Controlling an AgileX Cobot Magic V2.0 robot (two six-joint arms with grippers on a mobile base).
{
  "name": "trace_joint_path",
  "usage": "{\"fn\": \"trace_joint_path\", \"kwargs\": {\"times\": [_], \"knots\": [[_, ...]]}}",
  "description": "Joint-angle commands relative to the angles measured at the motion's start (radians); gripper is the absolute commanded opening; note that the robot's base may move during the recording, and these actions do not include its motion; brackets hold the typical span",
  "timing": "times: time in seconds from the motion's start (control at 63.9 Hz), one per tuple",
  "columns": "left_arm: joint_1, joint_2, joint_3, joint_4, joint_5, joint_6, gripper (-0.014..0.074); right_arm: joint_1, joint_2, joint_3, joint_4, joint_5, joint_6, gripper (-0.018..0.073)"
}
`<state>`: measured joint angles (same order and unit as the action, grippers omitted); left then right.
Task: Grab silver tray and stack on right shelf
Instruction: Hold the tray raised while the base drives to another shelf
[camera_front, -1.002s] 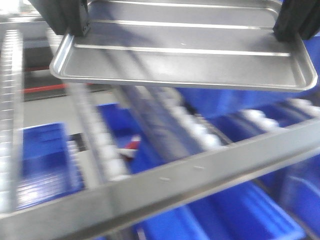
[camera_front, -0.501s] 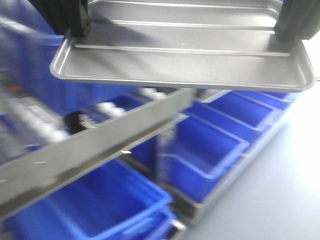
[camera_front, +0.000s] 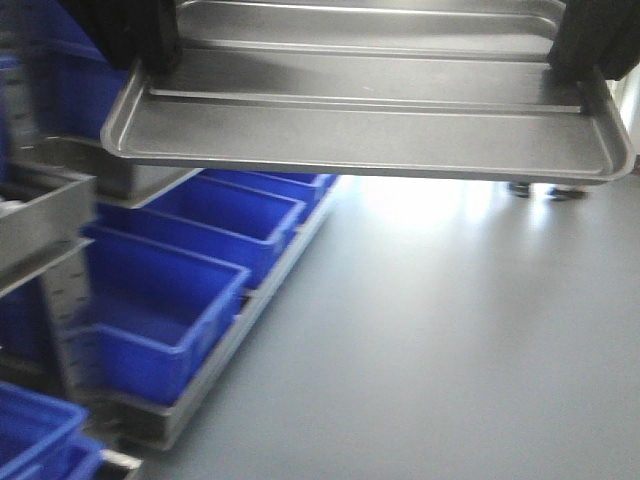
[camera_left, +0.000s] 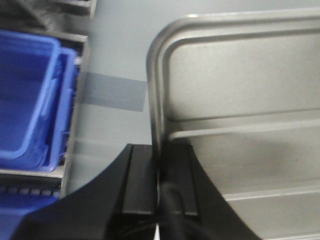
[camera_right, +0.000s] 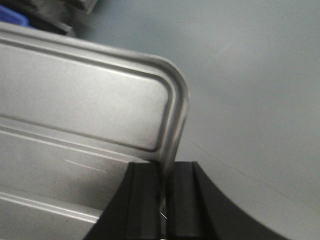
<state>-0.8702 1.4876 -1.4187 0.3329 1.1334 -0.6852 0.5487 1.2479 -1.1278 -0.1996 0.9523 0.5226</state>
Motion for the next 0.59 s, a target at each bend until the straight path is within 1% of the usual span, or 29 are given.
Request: {"fn": "trace_joint_path", "kwargs": {"times": [0.0,0.579], "knots": [[-0.018,-0.039,-0.034,0.001,-0.041,0.024,-0.0094,0.001,-0.033,-0.044,-0.007,-0.085,-0.025,0.0057],[-0.018,-0.039,-0.034,0.001,-0.041,0.024,-0.0094,0.001,-0.033,-0.044,-0.007,-0.085,-0.025,0.0057]]}}
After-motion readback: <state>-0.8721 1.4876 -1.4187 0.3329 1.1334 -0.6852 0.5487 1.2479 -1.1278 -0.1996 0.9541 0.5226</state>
